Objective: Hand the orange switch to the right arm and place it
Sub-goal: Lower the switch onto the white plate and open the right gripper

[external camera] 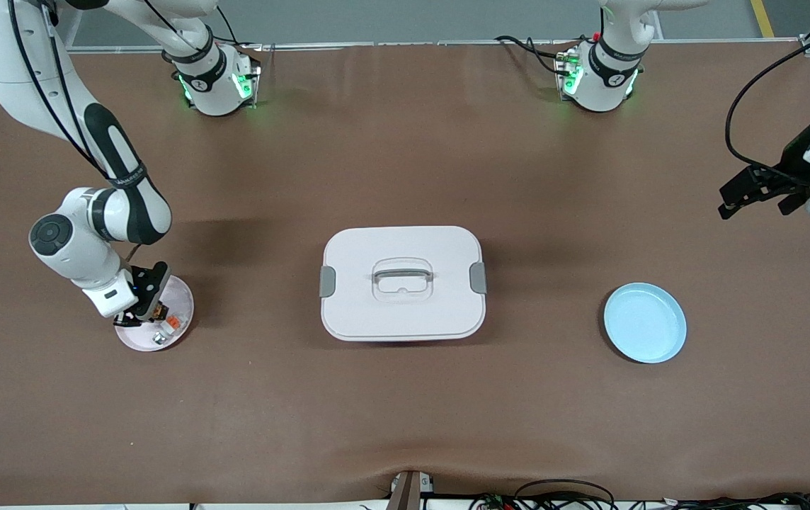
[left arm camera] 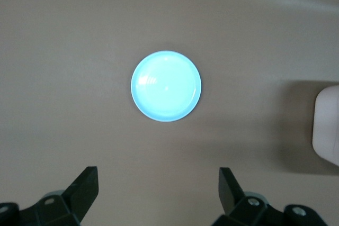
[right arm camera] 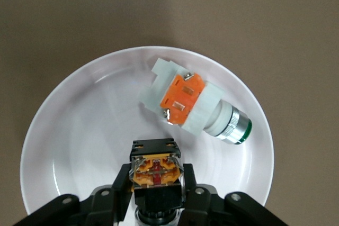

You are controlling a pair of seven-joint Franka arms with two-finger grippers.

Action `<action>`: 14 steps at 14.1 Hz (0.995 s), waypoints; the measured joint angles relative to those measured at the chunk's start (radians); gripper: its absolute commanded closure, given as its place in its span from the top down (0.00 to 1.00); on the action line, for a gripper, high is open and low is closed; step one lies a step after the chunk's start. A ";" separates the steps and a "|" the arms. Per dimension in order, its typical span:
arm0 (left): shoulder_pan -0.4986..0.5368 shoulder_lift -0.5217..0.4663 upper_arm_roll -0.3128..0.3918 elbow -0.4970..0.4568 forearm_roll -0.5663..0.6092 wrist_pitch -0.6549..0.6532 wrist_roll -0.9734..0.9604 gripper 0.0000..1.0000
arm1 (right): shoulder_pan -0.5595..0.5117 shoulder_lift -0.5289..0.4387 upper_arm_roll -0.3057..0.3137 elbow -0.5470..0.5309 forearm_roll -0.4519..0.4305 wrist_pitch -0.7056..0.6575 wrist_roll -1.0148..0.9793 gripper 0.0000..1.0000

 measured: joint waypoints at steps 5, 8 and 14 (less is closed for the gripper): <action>-0.001 0.072 0.000 0.120 0.000 -0.093 0.000 1.00 | 0.000 0.001 0.005 0.005 0.000 -0.003 0.000 1.00; -0.001 0.089 0.000 0.183 0.000 -0.156 0.000 1.00 | 0.000 -0.010 0.018 0.053 0.001 -0.111 0.003 1.00; 0.001 0.099 0.000 0.197 0.000 -0.203 0.000 1.00 | -0.010 -0.088 0.017 0.234 0.024 -0.543 0.175 1.00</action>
